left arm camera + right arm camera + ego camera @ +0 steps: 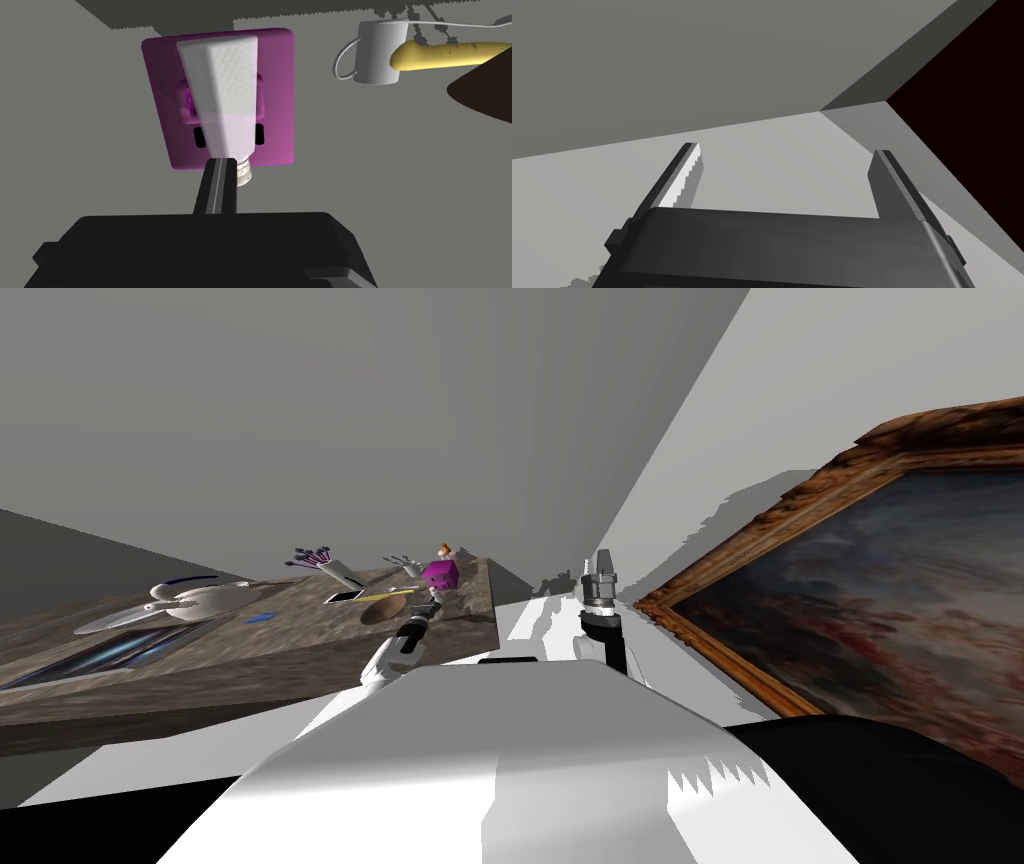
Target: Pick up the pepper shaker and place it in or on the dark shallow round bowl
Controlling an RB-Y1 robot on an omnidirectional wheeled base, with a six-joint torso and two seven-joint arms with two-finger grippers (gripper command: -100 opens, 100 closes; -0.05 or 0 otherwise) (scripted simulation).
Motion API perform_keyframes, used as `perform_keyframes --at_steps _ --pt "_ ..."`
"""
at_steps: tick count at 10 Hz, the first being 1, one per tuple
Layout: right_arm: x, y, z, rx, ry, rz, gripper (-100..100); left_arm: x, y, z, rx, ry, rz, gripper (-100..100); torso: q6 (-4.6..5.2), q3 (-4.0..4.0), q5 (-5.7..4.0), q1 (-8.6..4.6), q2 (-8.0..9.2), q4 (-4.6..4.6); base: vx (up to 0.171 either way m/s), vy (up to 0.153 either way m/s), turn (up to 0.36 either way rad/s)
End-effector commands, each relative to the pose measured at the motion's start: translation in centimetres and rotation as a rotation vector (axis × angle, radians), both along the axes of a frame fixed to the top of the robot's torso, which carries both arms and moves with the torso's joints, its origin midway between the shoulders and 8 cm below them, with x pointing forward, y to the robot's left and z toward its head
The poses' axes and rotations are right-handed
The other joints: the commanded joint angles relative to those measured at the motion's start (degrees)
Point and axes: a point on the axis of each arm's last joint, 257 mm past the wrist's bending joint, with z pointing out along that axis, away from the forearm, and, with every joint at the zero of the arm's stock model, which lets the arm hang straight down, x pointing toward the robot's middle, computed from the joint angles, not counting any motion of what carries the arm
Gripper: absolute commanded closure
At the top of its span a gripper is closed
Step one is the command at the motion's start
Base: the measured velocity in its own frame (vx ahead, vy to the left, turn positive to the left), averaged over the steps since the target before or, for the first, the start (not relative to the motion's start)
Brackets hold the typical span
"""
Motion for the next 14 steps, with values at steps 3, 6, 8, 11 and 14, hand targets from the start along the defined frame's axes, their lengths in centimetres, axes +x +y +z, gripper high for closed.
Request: perform_keyframes --at_steps 3,6,8,11,14 --pt "0.0 0.0 0.0 0.0 0.0 0.0 0 0.1 -2.5 -0.7 0.002 -0.002 -0.014 -100 0.0 -0.09 0.01 0.03 -0.14 -0.04 0.036 0.056 0.032" --pt "0.0 0.0 0.0 0.0 0.0 0.0 0 0.2 -4.7 -1.2 -0.007 -0.005 -0.021 -100 0.01 -0.05 0.01 0.03 -0.08 -0.02 0.018 0.054 0.035" --pt "0.0 0.0 0.0 0.0 0.0 0.0 0 0.3 -6.1 -1.5 -0.01 -0.007 -0.027 -100 0.0 -0.07 0.01 0.01 -0.11 -0.03 0.026 0.056 0.038" --pt "0.0 0.0 0.0 0.0 0.0 0.0 0 0.5 -7.7 -1.5 0.008 -0.011 -0.043 -100 0.01 -0.06 0.0 -0.03 -0.1 -0.02 0.025 0.042 0.028" --pt "0.0 0.0 0.0 0.0 0.0 0.0 0 0.7 -9.2 -1.3 0.039 -0.017 -0.064 -100 0.01 -0.07 -0.01 -0.08 -0.11 -0.03 0.031 0.031 0.025"
